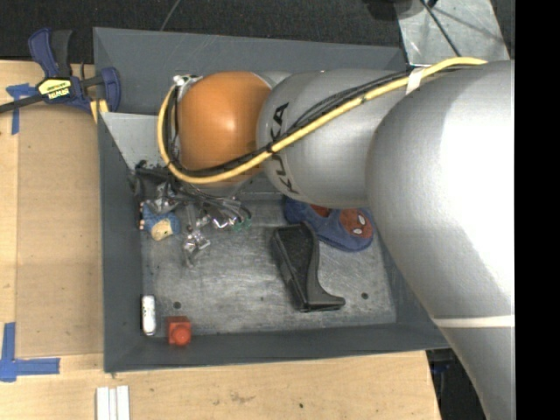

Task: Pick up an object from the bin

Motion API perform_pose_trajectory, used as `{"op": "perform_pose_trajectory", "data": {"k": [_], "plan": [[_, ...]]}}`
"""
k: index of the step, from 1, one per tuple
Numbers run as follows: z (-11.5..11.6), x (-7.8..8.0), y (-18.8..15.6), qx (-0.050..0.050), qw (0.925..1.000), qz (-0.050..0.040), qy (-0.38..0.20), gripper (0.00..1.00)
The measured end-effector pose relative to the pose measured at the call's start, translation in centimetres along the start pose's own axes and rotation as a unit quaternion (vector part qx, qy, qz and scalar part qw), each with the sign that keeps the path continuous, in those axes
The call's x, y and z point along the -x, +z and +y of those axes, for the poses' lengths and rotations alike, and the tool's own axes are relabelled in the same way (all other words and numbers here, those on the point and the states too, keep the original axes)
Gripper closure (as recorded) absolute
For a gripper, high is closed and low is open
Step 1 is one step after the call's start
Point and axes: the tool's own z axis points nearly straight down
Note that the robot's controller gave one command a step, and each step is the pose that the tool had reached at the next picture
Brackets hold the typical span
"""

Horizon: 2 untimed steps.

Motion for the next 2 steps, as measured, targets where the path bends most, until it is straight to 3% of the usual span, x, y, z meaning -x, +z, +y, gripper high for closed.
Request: {"op": "perform_pose_trajectory", "data": {"k": [2], "plan": [[-0.1,3.3,0.3,-0.001,0.9971,0.0009,-0.076,0.00]]}}
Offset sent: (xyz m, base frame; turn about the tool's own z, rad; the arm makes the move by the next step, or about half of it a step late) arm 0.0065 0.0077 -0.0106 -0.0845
